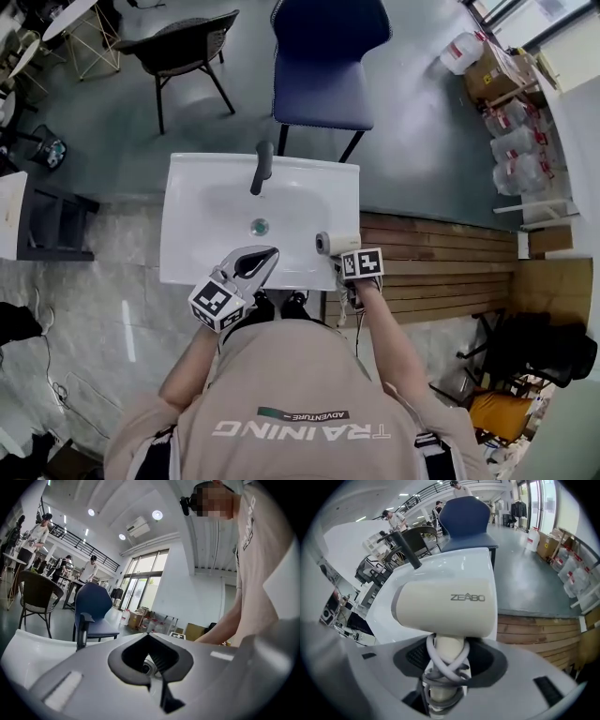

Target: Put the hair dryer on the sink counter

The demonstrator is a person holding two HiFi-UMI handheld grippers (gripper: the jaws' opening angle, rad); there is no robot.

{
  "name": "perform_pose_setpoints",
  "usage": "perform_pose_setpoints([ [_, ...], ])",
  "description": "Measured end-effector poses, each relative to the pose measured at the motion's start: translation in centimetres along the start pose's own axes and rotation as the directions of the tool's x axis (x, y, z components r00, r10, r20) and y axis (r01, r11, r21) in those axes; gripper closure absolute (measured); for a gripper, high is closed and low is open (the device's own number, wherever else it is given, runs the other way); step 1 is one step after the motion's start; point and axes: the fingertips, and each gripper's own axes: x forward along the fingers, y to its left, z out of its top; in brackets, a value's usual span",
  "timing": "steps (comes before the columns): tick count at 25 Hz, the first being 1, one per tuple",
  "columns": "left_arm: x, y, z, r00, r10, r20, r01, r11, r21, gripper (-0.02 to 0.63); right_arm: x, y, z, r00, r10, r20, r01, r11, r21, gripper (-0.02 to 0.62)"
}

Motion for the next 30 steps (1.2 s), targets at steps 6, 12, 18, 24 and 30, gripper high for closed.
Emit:
perform_pose_setpoints([
  [6,0.7,0.0,0.2,1.0,-0.026,-0.006,0.026,1.0,0.006,0.602,0.0,0.0,-0.1,0.998,-0.059,-0.014,0.058,0.998,-0.039,0.376],
  [12,0.5,0.6,0.3,1.0,-0.019,-0.009,0.019,1.0,0.015,0.601,0.3,0.2,-0.2,0.992,-0.125,-0.022,0.121,0.986,-0.117,0.376],
  [18,0.1,0.3,0.0,1.0,-0.009,-0.016,0.009,1.0,0.016,0.601,0.3,0.1,-0.1,0.989,-0.145,-0.007,0.143,0.983,-0.119,0.376],
  [24,0.0,0.0,0.1,1.0,-0.012,-0.019,0.013,1.0,0.021,0.601,0.1,0.2,0.2,0.995,-0.097,0.003,0.097,0.995,-0.038,0.374],
  [30,-0.3,-0.3,-0.2,1.0,-0.006,-0.02,0.007,1.0,0.02,0.601,-0.3,0.3,0.3,0.996,-0.091,-0.005,0.091,0.994,-0.063,0.368],
])
